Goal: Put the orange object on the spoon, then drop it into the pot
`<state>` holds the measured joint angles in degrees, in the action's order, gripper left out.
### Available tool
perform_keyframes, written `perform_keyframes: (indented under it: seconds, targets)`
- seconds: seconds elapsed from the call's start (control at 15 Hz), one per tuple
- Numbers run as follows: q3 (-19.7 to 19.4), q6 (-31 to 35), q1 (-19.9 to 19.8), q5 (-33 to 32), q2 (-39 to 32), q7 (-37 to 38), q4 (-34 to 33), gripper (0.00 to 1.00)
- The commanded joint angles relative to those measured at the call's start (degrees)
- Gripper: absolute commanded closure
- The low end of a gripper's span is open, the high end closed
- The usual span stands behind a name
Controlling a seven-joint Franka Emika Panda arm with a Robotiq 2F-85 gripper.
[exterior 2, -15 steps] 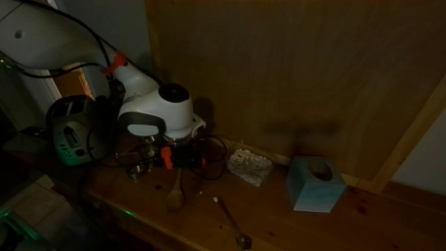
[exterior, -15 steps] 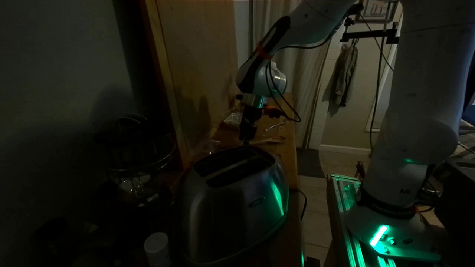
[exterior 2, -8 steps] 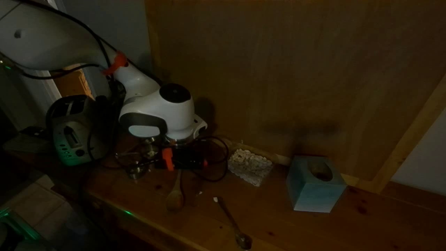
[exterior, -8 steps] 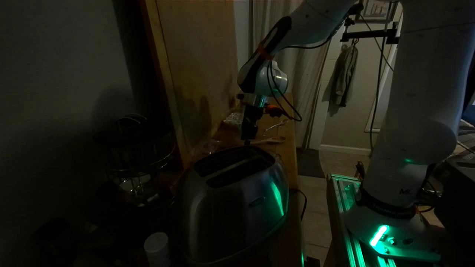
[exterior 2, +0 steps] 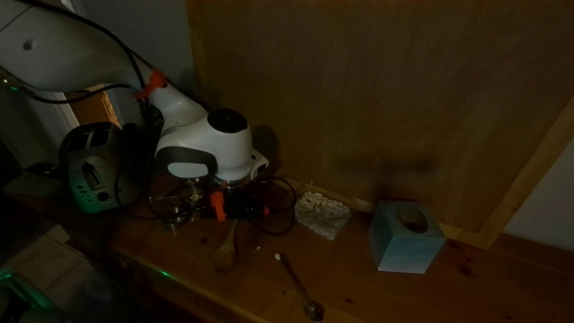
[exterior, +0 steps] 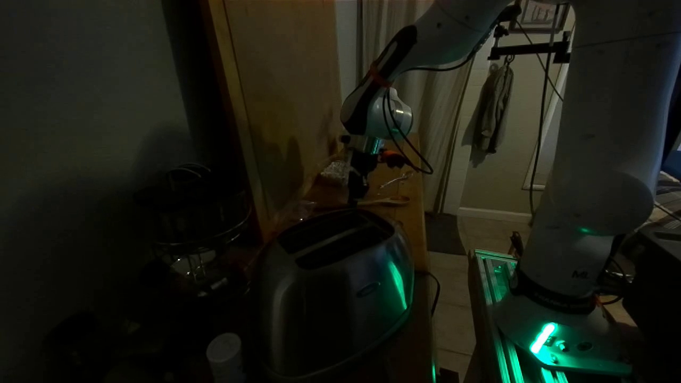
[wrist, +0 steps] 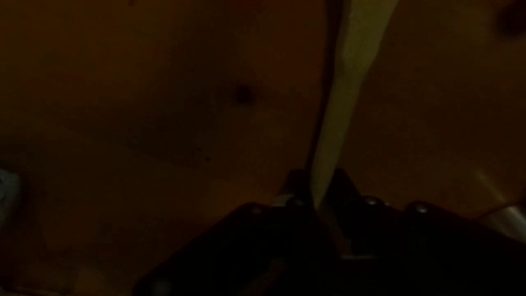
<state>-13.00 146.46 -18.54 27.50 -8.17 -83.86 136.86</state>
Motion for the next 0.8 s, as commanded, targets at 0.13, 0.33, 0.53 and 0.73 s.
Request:
perform_keyframes:
  seconds: [0.13,0.33,0.53,0.73]
  targets:
    - [0.2,0.4,-0.5,-2.6,-1.3,2.1,-1.1,0.80]
    - [0.2,0.3,-0.5,-3.1,-1.3,2.3,-1.1,0.93]
    - [0.2,-0.2,-0.5,-3.5,-1.0,2.6,-1.1,0.96]
    - [0.2,-0.9,-0.4,-4.0,-0.1,2.6,-0.6,0.94]
